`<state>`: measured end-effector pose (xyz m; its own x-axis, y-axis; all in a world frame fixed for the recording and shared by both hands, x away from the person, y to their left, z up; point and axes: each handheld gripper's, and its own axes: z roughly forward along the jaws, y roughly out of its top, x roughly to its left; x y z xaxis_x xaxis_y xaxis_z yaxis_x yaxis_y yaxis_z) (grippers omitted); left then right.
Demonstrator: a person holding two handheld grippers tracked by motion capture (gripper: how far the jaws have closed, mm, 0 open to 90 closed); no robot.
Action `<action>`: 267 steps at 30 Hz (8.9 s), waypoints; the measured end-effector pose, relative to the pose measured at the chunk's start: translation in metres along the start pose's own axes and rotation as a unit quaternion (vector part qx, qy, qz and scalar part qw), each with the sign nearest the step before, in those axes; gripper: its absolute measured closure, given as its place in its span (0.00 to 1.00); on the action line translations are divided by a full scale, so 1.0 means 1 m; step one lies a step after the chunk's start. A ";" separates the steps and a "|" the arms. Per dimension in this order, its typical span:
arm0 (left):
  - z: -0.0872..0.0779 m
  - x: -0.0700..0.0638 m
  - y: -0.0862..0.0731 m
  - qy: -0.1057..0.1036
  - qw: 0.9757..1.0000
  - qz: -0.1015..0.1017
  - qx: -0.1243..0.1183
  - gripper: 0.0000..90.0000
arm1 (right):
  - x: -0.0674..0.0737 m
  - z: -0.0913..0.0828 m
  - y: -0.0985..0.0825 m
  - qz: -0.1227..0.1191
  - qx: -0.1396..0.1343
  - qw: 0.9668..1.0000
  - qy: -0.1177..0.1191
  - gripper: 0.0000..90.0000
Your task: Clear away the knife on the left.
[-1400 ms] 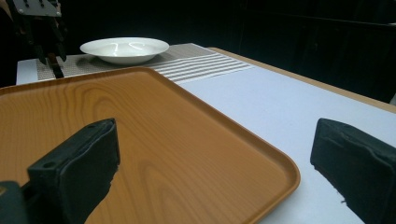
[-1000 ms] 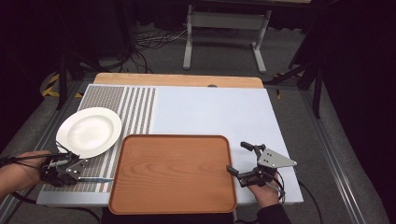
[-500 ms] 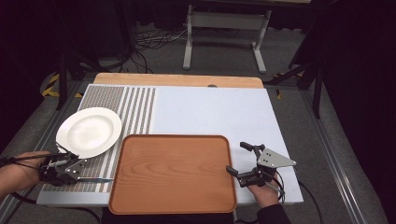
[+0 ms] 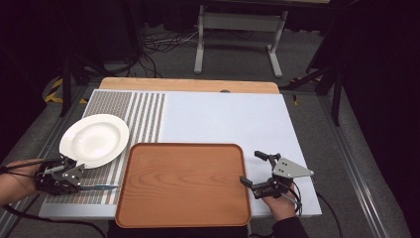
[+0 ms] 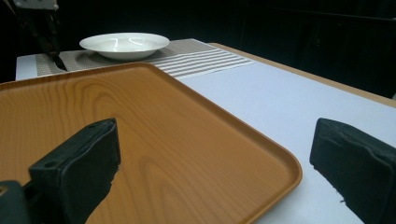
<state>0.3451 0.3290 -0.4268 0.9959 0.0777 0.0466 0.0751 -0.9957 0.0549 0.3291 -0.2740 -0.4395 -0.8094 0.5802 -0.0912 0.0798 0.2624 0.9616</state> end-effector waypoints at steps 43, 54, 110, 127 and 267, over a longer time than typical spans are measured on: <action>-0.058 0.001 0.054 -0.093 0.931 -0.297 -0.192 0.87 | 0.000 0.000 0.000 0.000 0.002 1.000 0.002 0.03; -0.052 -0.003 0.071 -0.087 0.920 -0.317 -0.215 0.87 | 0.000 0.000 0.000 0.000 0.002 1.000 0.002 0.03; 0.008 -0.008 0.142 -0.116 0.899 -0.387 -0.168 0.87 | 0.001 0.002 0.000 -0.004 0.002 1.000 0.008 0.03; 0.017 -0.001 0.150 -0.115 0.905 -0.386 -0.137 0.86 | 0.001 0.001 0.000 -0.001 0.002 1.000 0.009 0.03; 0.021 0.005 0.168 -0.025 0.989 -0.097 -0.111 1.00 | 0.000 0.002 -0.001 0.000 0.005 1.000 0.010 0.03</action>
<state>0.3633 0.1609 -0.4379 0.9658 0.2570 -0.0353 0.2566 -0.9264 0.2755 0.3303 -0.2727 -0.4414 -0.8210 0.5645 -0.0850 0.0857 0.2690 0.9593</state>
